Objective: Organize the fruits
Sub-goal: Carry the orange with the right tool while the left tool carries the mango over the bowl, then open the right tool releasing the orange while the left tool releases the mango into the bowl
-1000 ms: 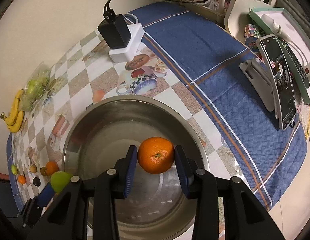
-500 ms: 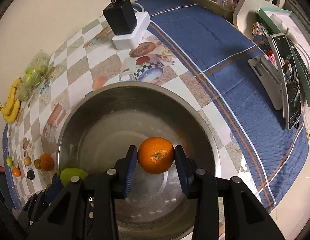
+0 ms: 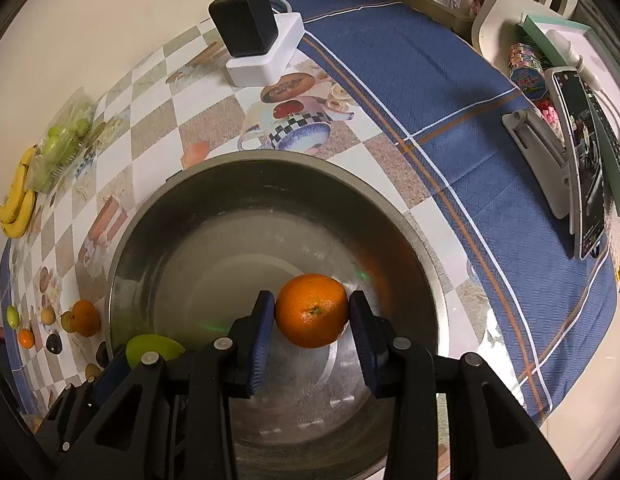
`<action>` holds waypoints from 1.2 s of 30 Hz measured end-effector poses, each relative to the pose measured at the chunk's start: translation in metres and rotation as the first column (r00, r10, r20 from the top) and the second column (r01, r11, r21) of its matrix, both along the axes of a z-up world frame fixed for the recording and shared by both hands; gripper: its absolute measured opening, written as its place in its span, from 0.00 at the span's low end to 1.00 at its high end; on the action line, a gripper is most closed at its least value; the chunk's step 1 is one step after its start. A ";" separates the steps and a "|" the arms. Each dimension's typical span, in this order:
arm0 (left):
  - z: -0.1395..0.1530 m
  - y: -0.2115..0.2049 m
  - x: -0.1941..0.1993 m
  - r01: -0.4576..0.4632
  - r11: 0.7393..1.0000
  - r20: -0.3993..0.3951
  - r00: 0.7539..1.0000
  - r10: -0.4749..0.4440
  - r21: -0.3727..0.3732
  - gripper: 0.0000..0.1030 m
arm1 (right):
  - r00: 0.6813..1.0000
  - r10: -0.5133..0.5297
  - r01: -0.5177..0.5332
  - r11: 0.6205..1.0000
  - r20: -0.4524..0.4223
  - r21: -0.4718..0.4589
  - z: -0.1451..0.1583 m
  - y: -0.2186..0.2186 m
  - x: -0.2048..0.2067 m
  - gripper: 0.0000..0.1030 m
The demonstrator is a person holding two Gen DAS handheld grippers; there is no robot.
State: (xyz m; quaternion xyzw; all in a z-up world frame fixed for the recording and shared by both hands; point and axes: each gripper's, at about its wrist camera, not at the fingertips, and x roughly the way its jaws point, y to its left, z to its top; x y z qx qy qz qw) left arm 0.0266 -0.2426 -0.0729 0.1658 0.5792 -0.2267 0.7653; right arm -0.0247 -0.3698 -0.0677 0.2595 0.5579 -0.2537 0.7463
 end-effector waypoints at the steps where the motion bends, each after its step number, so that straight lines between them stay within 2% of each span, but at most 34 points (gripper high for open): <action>1: 0.000 0.000 0.000 0.001 1.000 -0.002 1.000 -0.001 0.000 0.59 | 1.000 0.000 0.000 1.000 -0.001 0.000 0.000 0.000 0.000 0.39; 16: -0.001 0.000 0.000 0.003 1.000 -0.005 1.000 -0.003 0.001 0.61 | 1.000 0.010 -0.010 1.000 -0.004 -0.001 -0.003 0.002 0.002 0.40; 19: 0.000 0.001 0.000 0.002 1.000 0.000 1.000 -0.002 0.002 0.61 | 1.000 0.020 -0.020 1.000 0.010 -0.011 0.000 0.004 0.003 0.48; 28: 0.015 0.003 -0.002 0.006 0.999 0.004 1.000 -0.006 -0.049 0.62 | 0.997 0.005 -0.002 0.999 0.075 -0.049 0.020 0.003 0.000 0.49; 36: 0.026 0.006 0.002 -0.010 0.997 0.010 1.000 0.010 -0.073 0.67 | 0.996 -0.010 0.014 0.999 0.088 -0.049 0.024 0.000 -0.003 0.49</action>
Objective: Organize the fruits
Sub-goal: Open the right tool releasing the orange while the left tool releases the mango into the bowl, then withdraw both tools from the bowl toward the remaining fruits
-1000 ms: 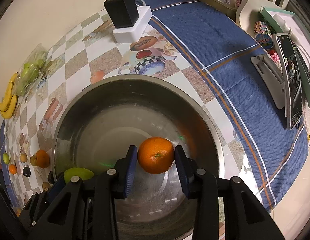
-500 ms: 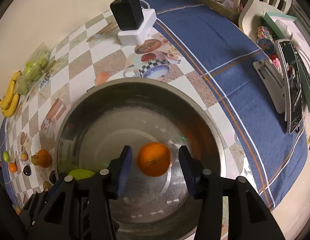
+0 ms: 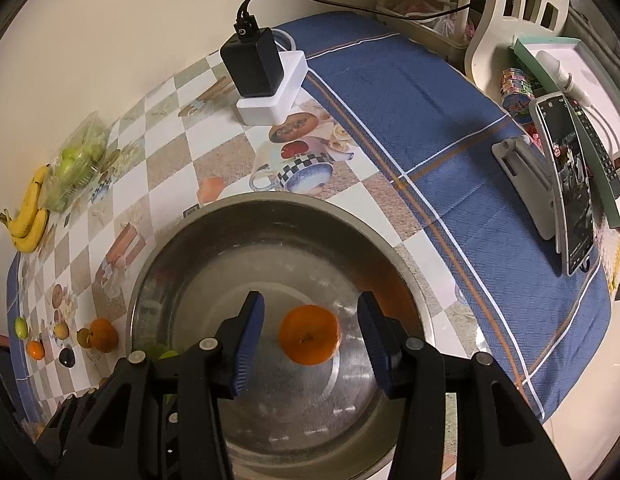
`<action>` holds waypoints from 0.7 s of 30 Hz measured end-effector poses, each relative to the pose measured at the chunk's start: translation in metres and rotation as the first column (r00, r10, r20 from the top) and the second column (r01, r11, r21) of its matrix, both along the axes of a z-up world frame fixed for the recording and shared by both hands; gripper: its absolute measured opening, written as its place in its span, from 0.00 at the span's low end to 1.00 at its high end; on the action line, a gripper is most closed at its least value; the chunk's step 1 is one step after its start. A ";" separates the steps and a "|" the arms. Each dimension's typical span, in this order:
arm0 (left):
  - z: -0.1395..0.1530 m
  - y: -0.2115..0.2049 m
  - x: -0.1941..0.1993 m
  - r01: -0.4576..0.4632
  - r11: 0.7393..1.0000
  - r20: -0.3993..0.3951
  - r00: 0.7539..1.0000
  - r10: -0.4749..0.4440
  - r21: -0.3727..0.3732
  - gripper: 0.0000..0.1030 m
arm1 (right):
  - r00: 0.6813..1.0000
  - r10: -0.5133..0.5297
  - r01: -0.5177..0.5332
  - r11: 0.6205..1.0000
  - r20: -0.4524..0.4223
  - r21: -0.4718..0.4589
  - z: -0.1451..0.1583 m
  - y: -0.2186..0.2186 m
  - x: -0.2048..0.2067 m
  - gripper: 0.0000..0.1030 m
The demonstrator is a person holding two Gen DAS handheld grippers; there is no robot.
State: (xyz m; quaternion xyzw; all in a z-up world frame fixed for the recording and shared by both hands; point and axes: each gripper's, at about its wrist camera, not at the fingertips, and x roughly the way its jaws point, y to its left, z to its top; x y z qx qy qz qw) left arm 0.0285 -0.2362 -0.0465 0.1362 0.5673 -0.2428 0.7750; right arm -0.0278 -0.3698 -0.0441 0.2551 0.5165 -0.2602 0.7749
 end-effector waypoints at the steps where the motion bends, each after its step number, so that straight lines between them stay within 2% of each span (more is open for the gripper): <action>1: 0.001 0.001 0.001 -0.003 1.000 -0.001 1.000 0.003 -0.004 0.68 | 1.000 -0.001 0.001 1.000 0.002 0.000 0.000 0.000 0.000 0.49; 7: 0.006 0.007 0.006 -0.029 0.999 0.001 1.000 0.029 -0.019 0.74 | 1.000 -0.014 0.014 1.000 0.013 -0.002 0.002 -0.003 -0.001 0.49; 12: 0.007 0.021 0.016 -0.096 0.995 -0.014 0.995 0.095 -0.021 0.76 | 1.000 -0.014 0.014 1.000 0.011 0.002 0.001 -0.003 -0.001 0.48; 17: 0.005 0.045 0.031 -0.205 0.979 -0.027 0.979 0.204 -0.013 0.76 | 1.000 -0.010 0.010 1.000 0.008 0.001 0.001 -0.002 -0.001 0.48; 21: 0.005 0.067 0.041 -0.296 0.955 -0.015 0.955 0.296 -0.011 0.76 | 1.000 -0.001 0.001 1.000 0.006 0.000 0.000 0.000 0.000 0.48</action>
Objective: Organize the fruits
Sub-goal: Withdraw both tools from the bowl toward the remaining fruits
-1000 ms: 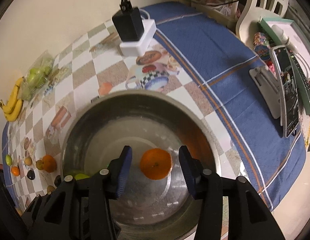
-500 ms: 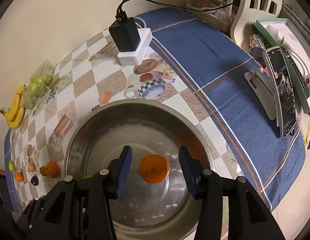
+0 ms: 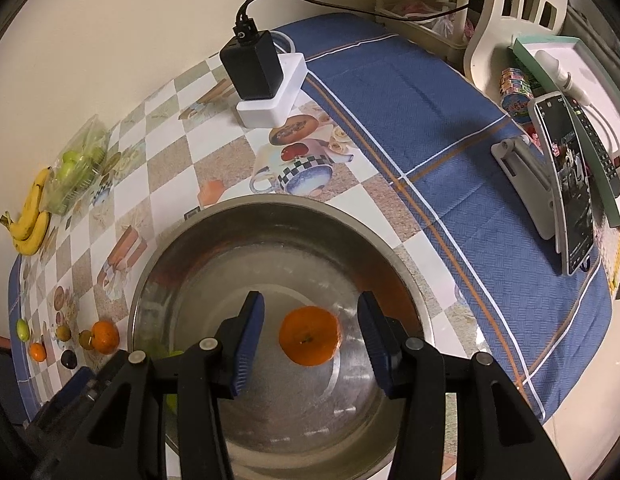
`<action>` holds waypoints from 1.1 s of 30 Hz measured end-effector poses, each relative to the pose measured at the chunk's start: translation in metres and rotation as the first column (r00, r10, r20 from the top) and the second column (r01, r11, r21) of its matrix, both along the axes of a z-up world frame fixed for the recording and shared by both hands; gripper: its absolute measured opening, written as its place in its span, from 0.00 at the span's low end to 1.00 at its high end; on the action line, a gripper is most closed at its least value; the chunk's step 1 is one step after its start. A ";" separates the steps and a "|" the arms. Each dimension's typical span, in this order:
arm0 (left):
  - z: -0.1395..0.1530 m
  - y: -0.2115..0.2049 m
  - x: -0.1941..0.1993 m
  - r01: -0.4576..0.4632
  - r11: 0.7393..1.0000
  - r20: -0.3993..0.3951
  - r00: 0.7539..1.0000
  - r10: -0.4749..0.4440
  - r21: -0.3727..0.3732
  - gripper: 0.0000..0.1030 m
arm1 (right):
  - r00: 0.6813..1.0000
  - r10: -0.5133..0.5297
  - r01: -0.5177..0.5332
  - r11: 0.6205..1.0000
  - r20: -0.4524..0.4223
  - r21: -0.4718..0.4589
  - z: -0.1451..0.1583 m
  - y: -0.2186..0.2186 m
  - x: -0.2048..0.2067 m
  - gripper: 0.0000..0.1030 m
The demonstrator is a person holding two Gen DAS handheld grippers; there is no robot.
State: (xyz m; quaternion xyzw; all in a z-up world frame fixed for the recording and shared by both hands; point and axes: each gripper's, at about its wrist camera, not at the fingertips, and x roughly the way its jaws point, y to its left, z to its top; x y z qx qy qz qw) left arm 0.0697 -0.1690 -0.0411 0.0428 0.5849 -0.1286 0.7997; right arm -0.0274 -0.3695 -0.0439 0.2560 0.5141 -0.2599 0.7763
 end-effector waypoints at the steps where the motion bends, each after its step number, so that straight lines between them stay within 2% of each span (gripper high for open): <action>1: 0.000 0.006 0.003 -0.024 1.000 0.000 1.000 0.024 0.000 0.76 | 1.000 0.002 -0.002 1.000 0.000 -0.001 0.000 0.001 0.000 0.48; 10: 0.006 0.050 0.021 -0.176 0.984 0.009 0.984 0.176 -0.020 0.77 | 0.999 0.038 -0.038 0.999 -0.005 -0.008 0.001 0.008 0.006 0.48; 16: 0.005 0.061 0.025 -0.213 0.977 0.005 0.977 0.213 -0.025 0.77 | 0.999 0.052 -0.052 0.999 -0.011 -0.012 0.001 0.012 0.009 0.48; 19: 0.004 0.062 0.025 -0.218 0.976 0.004 0.976 0.218 -0.020 0.82 | 0.999 0.050 -0.050 0.999 -0.015 -0.012 0.000 0.012 0.009 0.48; 21: 0.003 0.062 0.025 -0.223 0.975 0.007 0.975 0.223 -0.011 0.85 | 0.999 0.050 -0.050 0.999 -0.019 -0.010 -0.001 0.012 0.009 0.52; 23: 0.002 0.064 0.025 -0.231 0.973 0.009 0.973 0.231 -0.001 0.92 | 0.998 0.051 -0.051 0.999 -0.023 -0.008 -0.002 0.012 0.009 0.60; 27: -0.001 0.067 0.026 -0.248 0.969 0.014 0.969 0.248 0.020 1.00 | 0.998 0.058 -0.059 0.998 -0.025 -0.008 -0.003 0.014 0.010 0.61; 31: -0.002 0.070 0.027 -0.259 0.965 0.022 0.966 0.259 0.035 1.00 | 0.997 0.069 -0.069 0.998 -0.022 -0.007 -0.004 0.015 0.012 0.74; 33: -0.003 0.071 0.028 -0.262 0.964 0.023 0.965 0.262 0.037 1.00 | 0.997 0.077 -0.077 0.997 -0.019 -0.010 -0.004 0.016 0.013 0.74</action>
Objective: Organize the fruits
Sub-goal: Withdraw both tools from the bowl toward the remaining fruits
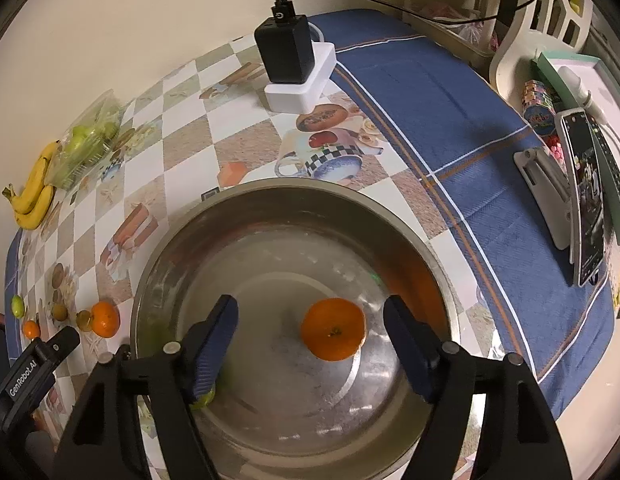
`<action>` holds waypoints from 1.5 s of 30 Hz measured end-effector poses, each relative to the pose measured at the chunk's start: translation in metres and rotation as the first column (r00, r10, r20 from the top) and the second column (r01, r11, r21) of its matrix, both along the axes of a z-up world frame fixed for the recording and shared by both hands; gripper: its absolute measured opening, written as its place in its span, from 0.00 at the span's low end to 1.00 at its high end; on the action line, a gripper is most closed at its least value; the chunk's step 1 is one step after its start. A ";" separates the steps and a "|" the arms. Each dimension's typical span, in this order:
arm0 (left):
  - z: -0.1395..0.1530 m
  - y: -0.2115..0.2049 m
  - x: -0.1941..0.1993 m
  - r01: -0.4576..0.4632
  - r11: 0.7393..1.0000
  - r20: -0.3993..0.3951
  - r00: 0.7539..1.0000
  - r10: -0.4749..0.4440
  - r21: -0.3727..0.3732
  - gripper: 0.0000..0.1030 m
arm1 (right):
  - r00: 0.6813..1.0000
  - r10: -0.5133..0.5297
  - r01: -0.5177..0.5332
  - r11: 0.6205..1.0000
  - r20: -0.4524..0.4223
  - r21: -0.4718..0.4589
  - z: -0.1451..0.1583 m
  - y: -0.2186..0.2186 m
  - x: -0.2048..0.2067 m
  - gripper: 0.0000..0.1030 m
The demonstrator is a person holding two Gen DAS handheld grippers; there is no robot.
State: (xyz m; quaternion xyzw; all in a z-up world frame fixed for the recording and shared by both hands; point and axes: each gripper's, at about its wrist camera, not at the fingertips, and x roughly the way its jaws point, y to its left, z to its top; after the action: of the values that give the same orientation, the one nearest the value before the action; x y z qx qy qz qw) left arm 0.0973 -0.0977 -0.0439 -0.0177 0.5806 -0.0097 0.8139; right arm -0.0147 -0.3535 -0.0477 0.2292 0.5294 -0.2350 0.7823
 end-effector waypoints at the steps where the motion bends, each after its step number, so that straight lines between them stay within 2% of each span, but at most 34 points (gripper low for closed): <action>1: 0.000 0.001 0.000 -0.001 1.000 0.001 1.000 0.001 0.001 1.00 | 1.000 0.003 -0.003 1.000 0.002 0.000 0.000 0.000 0.000 0.76; 3: 0.000 0.001 0.000 -0.002 1.000 0.003 1.000 0.002 0.003 1.00 | 1.000 0.010 -0.010 1.000 0.004 0.002 -0.001 0.001 0.001 0.84; 7: -0.001 0.004 0.001 -0.005 1.000 0.002 1.000 0.005 0.002 1.00 | 0.999 0.034 -0.034 0.999 0.017 0.001 -0.001 0.003 0.003 0.87; 10: -0.001 0.005 0.001 -0.002 1.000 0.009 1.000 0.002 -0.001 1.00 | 0.999 0.049 -0.049 0.999 0.020 0.003 -0.002 0.006 0.004 0.96; 32: 0.003 0.020 0.007 -0.024 0.999 0.036 0.999 0.025 -0.021 1.00 | 0.997 0.068 -0.069 0.998 0.032 0.015 -0.005 0.012 0.008 0.97; 45: 0.004 0.039 0.011 -0.076 0.997 0.043 0.996 0.077 -0.018 1.00 | 0.984 0.161 -0.164 0.986 0.076 0.024 0.003 0.036 0.021 0.97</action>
State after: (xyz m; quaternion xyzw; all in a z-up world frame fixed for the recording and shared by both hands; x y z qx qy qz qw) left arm 0.1086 -0.0583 -0.0396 -0.0465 0.5614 0.0163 0.8261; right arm 0.0065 -0.3178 -0.0446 0.2055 0.5205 -0.1538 0.8144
